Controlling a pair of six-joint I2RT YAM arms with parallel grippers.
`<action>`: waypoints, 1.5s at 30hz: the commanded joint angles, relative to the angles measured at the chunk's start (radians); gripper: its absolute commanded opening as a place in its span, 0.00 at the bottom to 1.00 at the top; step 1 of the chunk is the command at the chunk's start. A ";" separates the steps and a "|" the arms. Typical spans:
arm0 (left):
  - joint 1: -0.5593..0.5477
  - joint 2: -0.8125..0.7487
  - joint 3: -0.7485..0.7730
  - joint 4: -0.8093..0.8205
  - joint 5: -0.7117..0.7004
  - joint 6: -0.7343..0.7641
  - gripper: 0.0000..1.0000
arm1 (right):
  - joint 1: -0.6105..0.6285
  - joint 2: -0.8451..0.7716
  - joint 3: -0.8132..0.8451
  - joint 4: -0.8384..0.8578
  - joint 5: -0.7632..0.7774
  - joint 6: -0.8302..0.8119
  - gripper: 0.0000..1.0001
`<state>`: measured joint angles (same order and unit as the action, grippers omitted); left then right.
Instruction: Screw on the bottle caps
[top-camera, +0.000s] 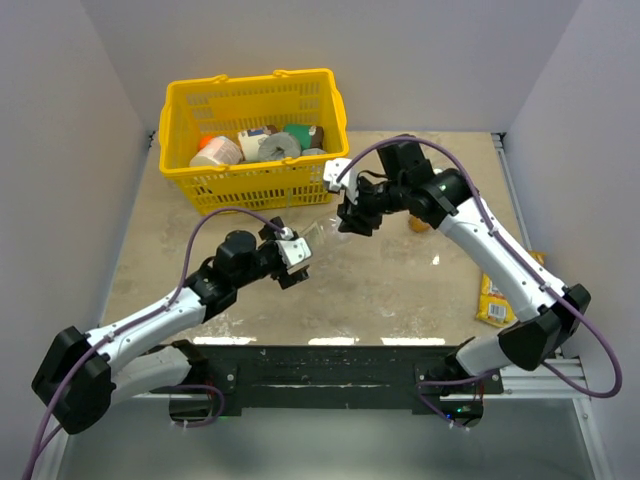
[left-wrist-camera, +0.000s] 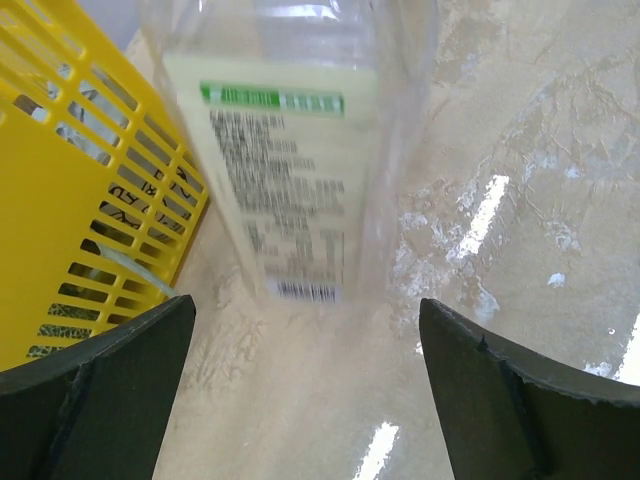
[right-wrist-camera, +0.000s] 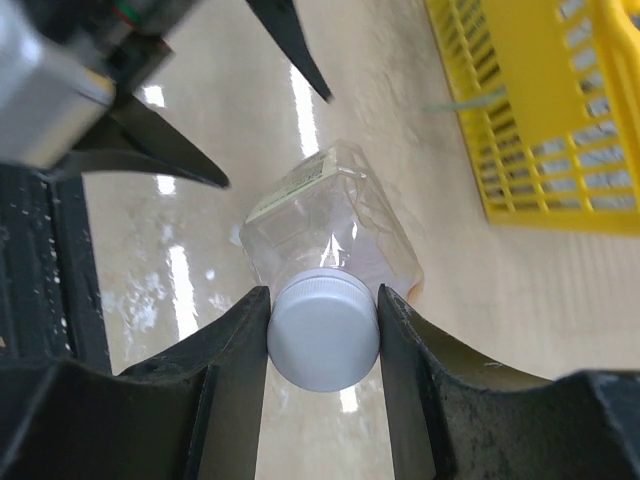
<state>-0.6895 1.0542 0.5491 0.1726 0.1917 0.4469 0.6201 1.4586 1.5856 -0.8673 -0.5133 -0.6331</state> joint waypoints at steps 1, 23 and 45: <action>-0.001 -0.039 -0.028 0.062 -0.021 -0.039 0.99 | -0.058 0.037 0.117 -0.140 0.160 -0.039 0.04; 0.002 -0.094 -0.106 0.125 -0.006 -0.066 0.99 | -0.209 0.368 0.539 -0.461 0.322 -0.057 0.02; 0.012 -0.076 -0.094 0.123 -0.003 -0.077 0.99 | -0.263 0.398 0.433 -0.286 0.305 0.049 0.39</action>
<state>-0.6849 0.9756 0.4446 0.2459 0.1787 0.4015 0.3634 1.8828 2.0567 -1.1938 -0.2268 -0.6186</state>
